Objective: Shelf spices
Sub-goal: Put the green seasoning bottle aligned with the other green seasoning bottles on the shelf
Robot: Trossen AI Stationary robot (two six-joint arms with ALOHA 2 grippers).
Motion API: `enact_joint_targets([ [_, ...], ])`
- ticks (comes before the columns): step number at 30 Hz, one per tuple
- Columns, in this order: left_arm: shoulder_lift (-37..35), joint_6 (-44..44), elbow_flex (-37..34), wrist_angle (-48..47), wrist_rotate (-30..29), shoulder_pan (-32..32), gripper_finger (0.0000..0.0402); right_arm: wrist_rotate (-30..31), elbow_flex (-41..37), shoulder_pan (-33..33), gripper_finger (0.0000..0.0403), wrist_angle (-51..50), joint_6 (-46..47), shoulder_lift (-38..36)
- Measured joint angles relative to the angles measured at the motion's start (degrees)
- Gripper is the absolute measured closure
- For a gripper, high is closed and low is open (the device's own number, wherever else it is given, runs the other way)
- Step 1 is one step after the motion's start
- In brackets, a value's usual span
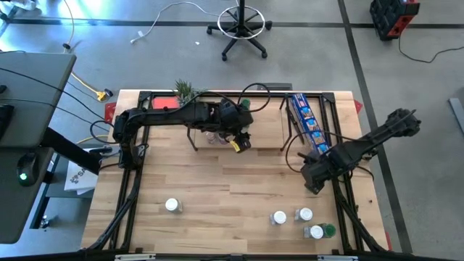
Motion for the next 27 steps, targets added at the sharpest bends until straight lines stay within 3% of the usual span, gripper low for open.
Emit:
enact_joint_targets([
  [14,0.0,2.4,0.0,-9.6,0.0,-0.2,0.0143,-3.0,-0.4,0.8,0.0135,-1.1,-2.6,1.9],
  [21,0.0,3.0,0.0,-11.5,0.0,-0.6,0.0143,-0.2,-0.9,2.6,0.0135,-0.5,-6.3,1.9],
  [27,-0.7,0.8,0.0,-11.5,0.0,-0.6,0.0143,-5.1,-6.9,3.4,0.0138,2.4,-6.7,1.9],
])
